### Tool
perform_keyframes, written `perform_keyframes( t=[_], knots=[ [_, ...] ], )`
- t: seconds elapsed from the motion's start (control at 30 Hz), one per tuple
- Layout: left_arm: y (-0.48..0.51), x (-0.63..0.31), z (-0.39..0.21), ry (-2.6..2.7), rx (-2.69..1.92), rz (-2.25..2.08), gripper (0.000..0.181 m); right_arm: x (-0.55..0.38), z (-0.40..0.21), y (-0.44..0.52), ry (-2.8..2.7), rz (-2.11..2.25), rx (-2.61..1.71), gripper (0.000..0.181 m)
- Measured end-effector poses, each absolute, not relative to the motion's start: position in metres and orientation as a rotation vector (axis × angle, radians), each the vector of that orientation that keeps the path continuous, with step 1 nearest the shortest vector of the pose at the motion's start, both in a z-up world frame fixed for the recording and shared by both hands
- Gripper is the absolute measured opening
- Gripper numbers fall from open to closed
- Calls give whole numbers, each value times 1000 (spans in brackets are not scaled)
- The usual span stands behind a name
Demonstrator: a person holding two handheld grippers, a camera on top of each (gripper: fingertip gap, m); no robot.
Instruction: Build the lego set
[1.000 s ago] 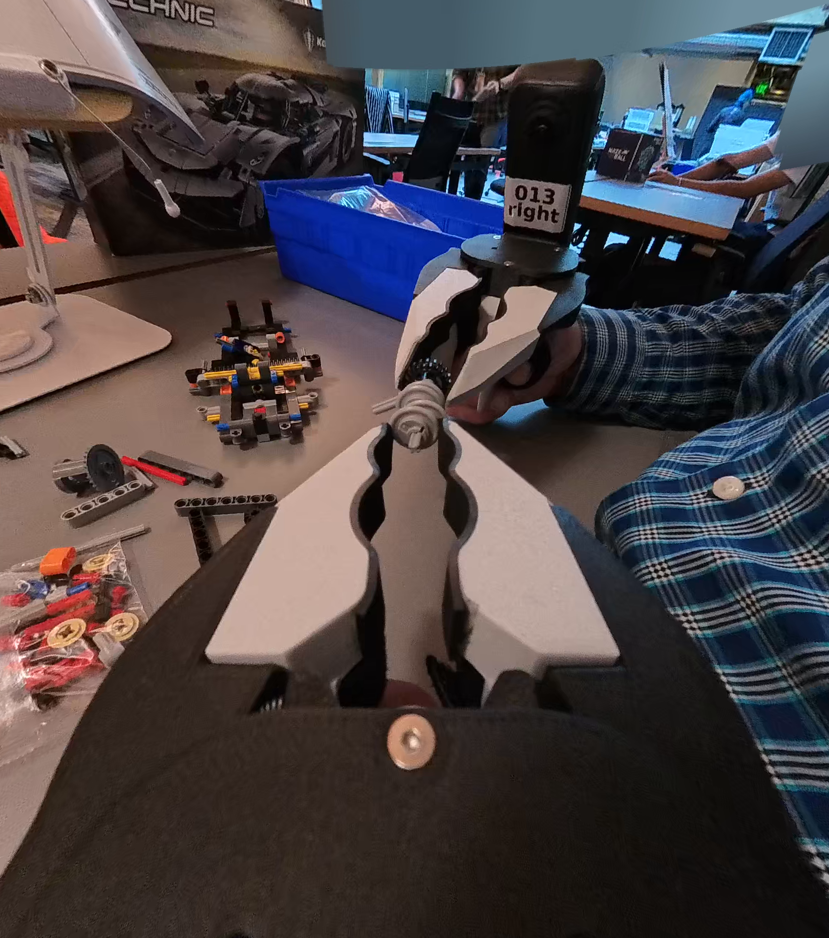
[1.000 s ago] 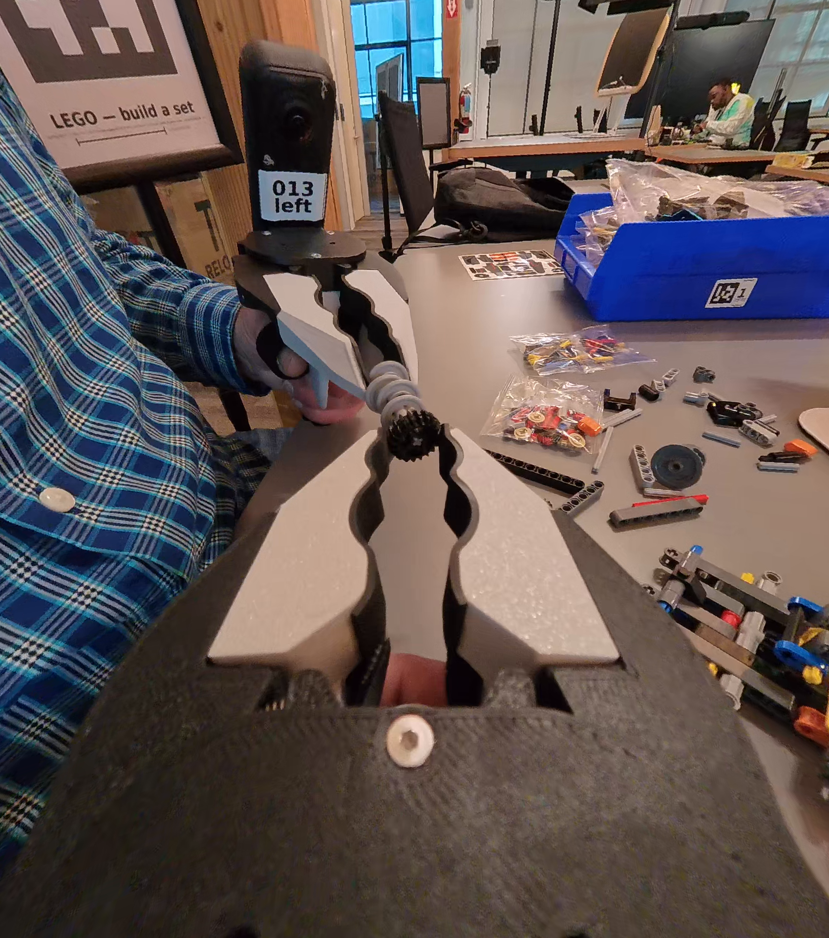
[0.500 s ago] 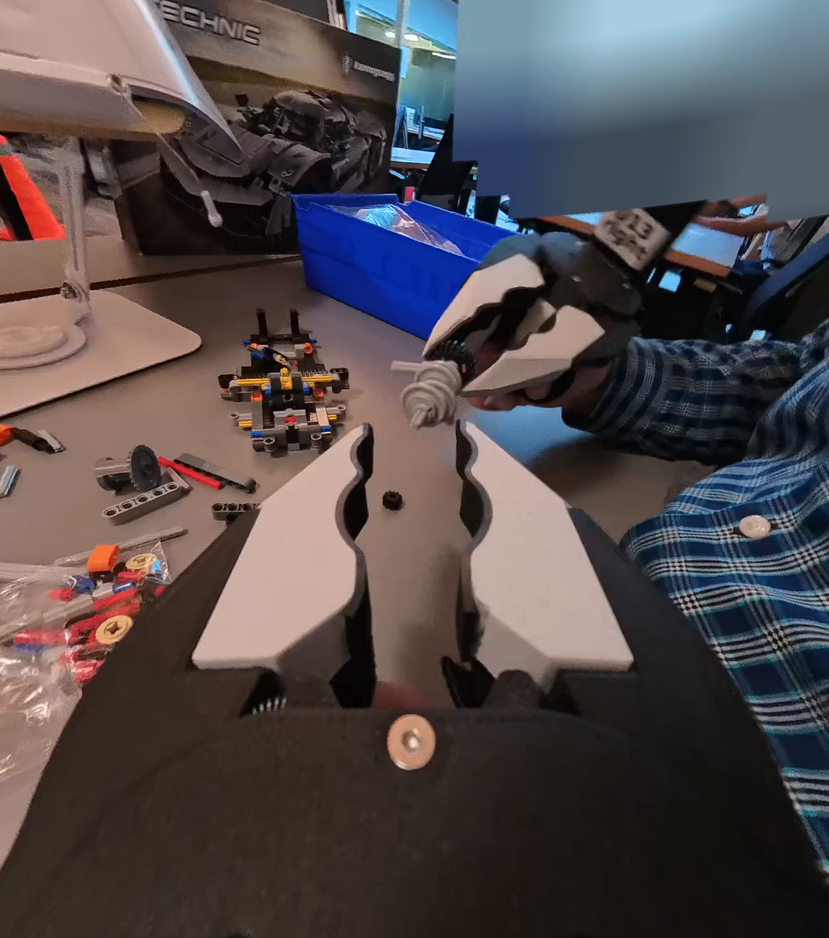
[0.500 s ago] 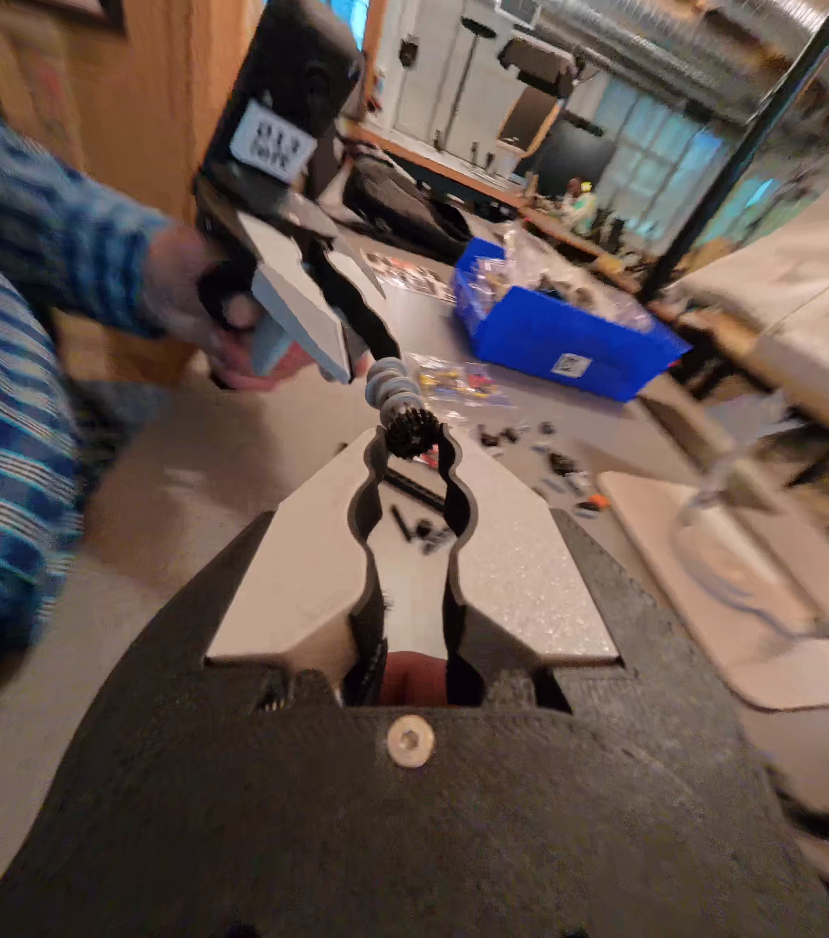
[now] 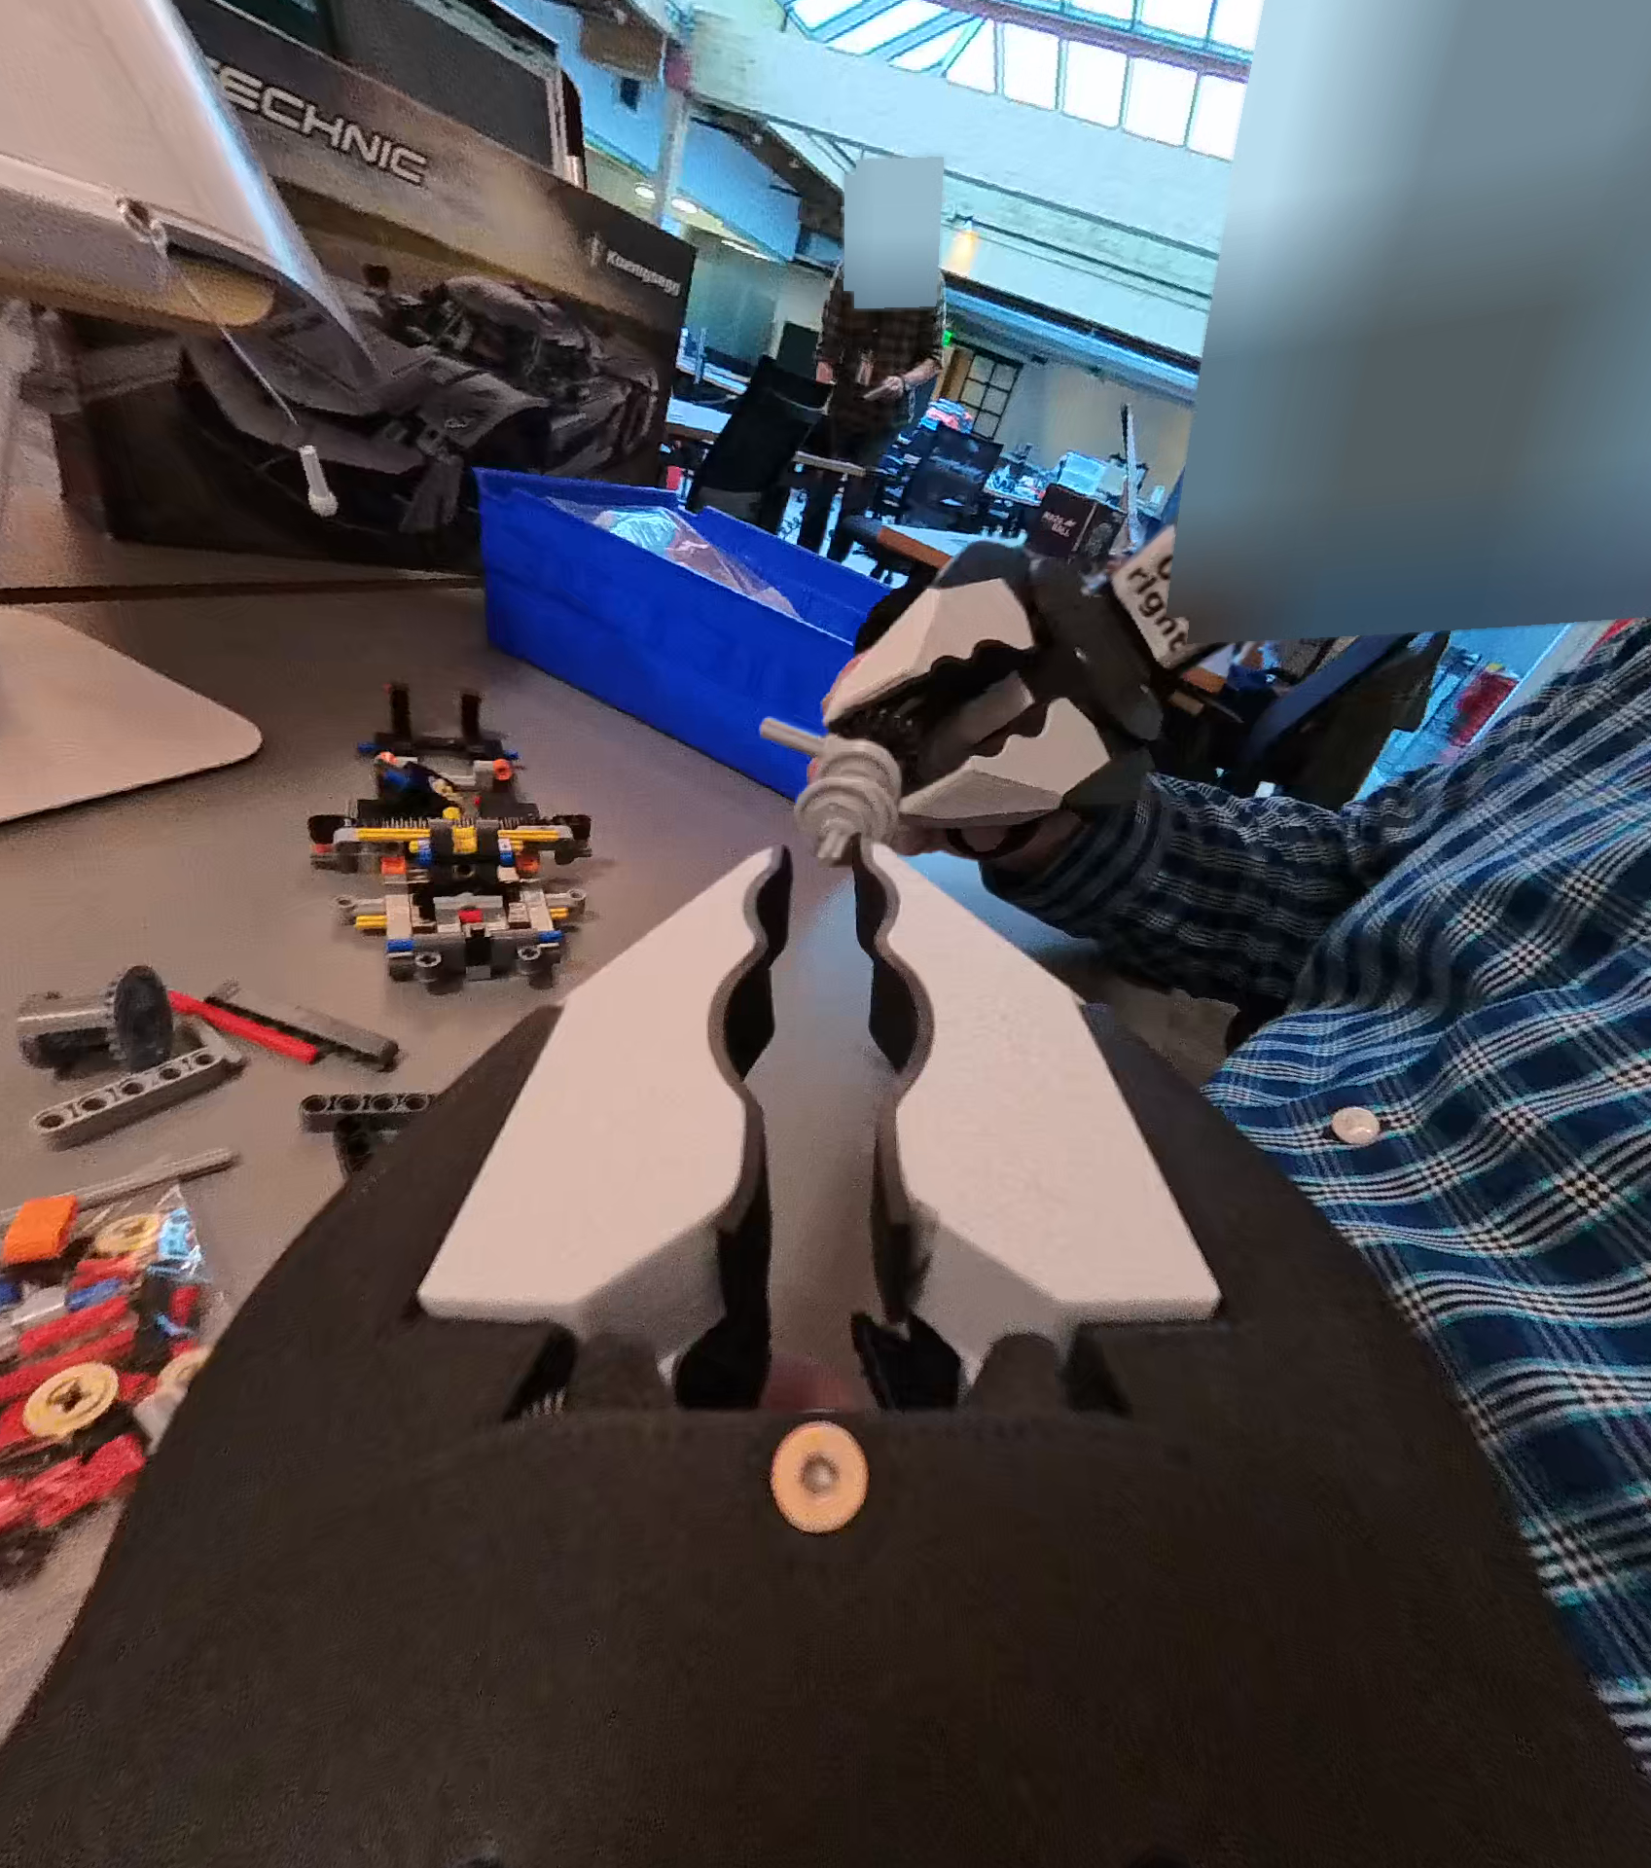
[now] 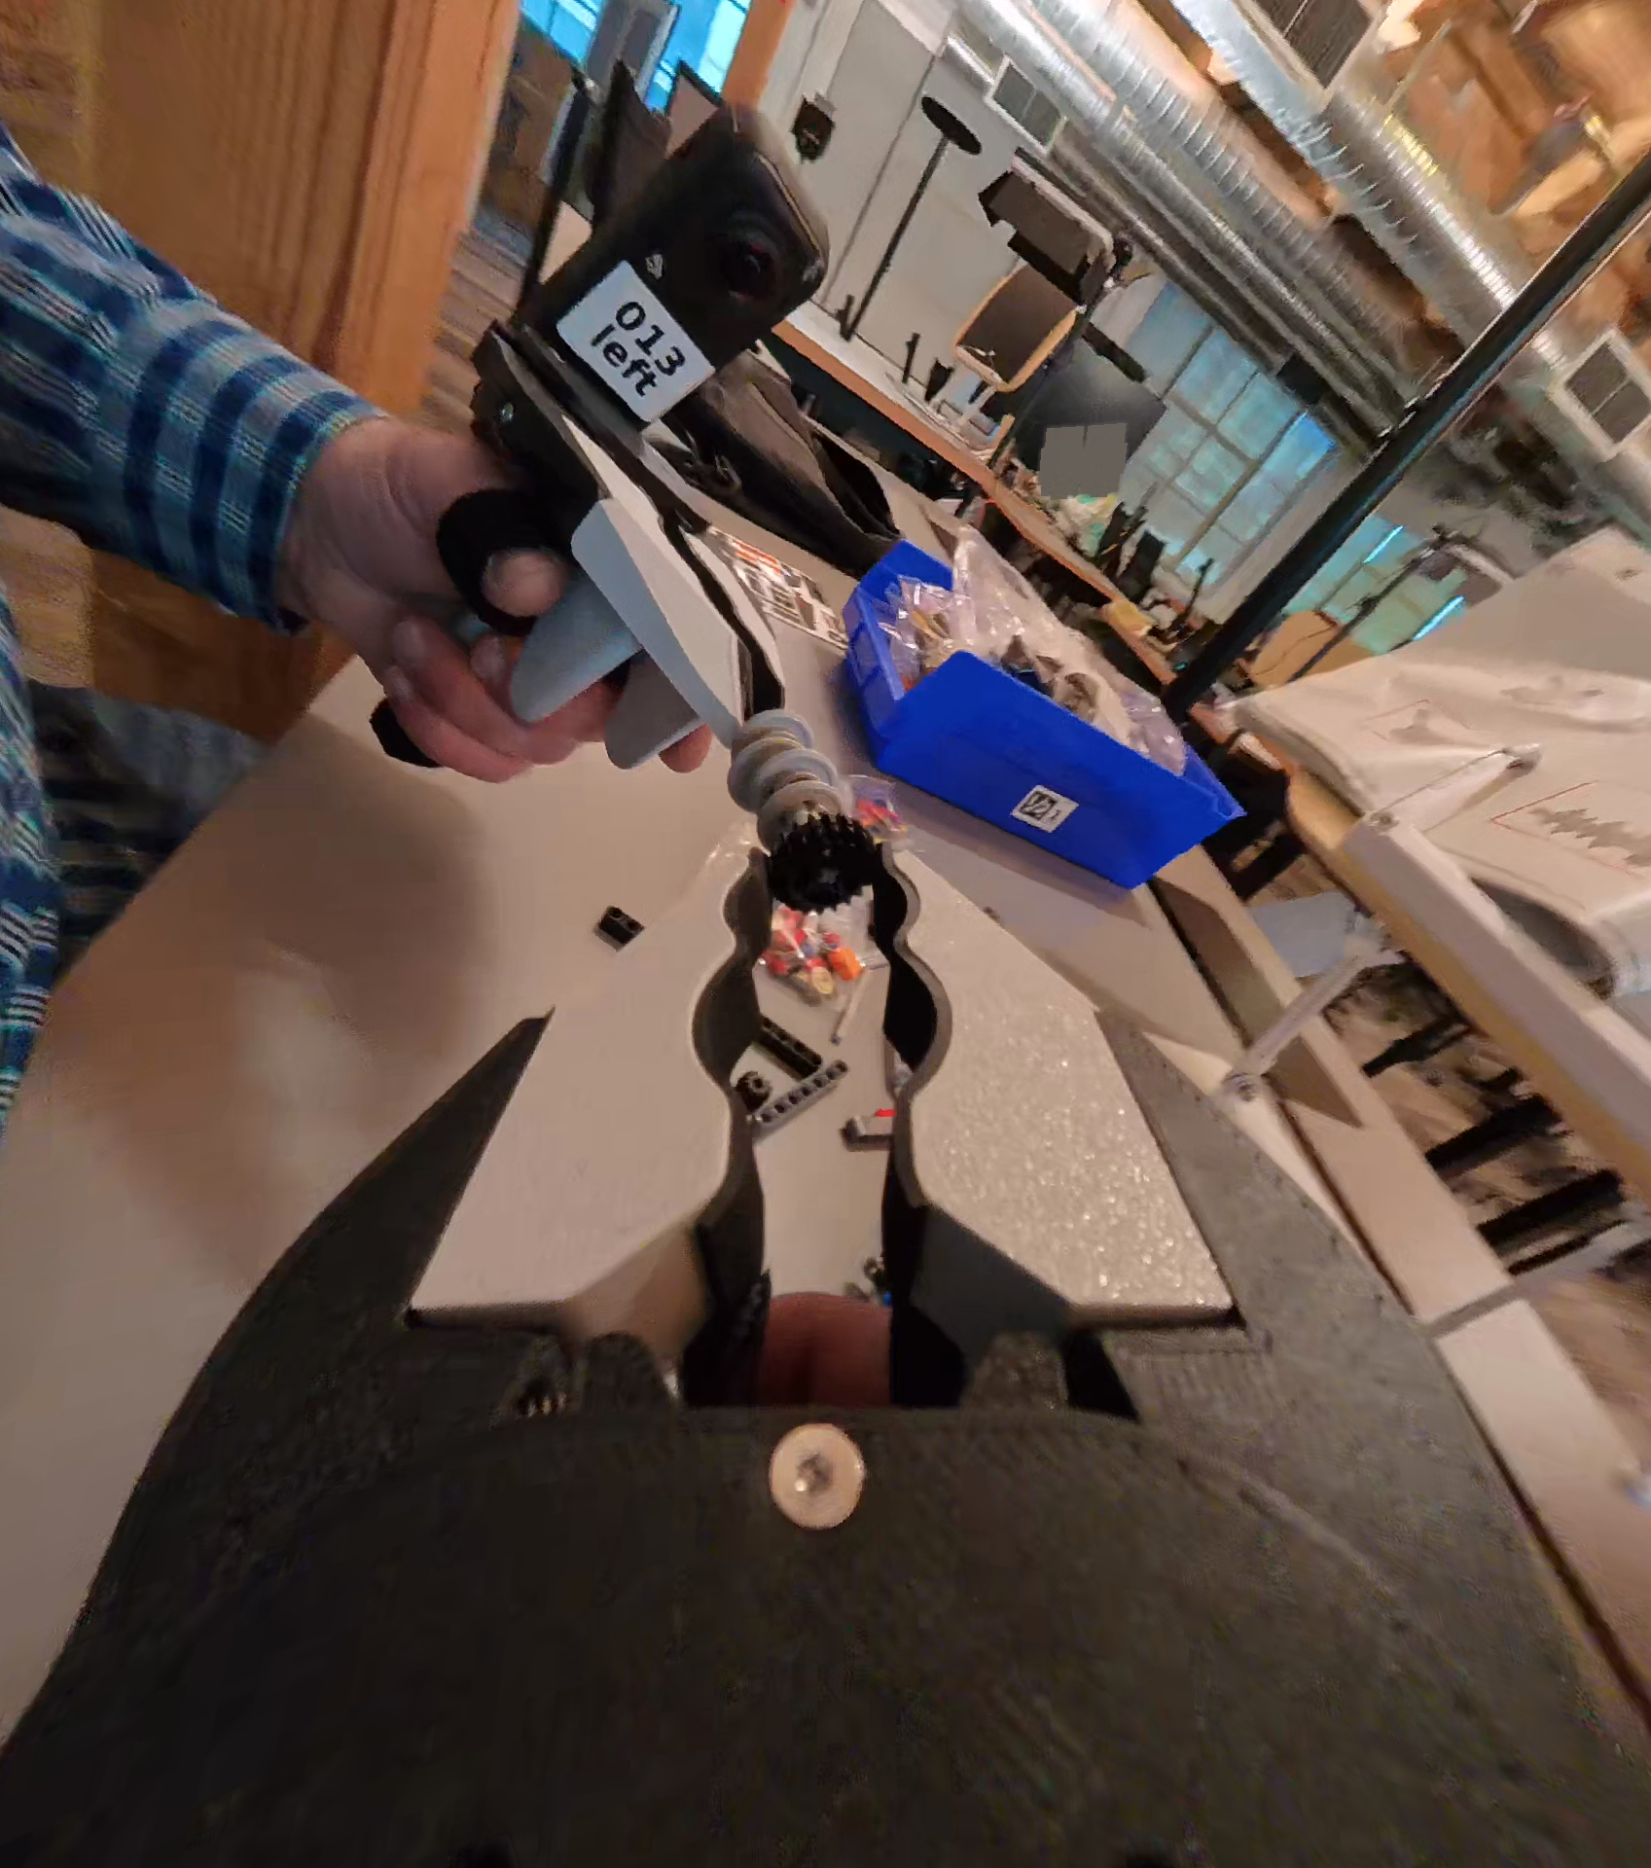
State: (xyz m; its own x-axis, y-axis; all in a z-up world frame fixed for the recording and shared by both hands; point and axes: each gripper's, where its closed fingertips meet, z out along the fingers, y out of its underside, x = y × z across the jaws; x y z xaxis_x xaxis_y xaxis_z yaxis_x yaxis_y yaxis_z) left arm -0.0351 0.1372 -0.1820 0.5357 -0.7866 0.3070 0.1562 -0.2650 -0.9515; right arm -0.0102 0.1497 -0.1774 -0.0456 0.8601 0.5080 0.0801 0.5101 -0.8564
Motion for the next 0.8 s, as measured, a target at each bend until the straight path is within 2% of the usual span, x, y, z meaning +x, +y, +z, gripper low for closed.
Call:
perform_keyframes(
  t=[0.27, 0.4, 0.53, 0.8],
  knots=[
    [137, -30, -182, 593, -1568, -918, 0, -9, -182, 154, -1486, 958, -945, 17],
    [138, -30, -182, 590, -1576, -893, 1, -9, -185, 156, -1483, 1057, -1010, 17],
    [142, -34, -181, 582, -1573, -828, 10, -12, -189, 158, -1480, 1135, -1092, 17],
    [145, -39, -183, 588, -1583, -781, 2, -16, -191, 161, -1501, 1173, -1154, 17]
  ],
)
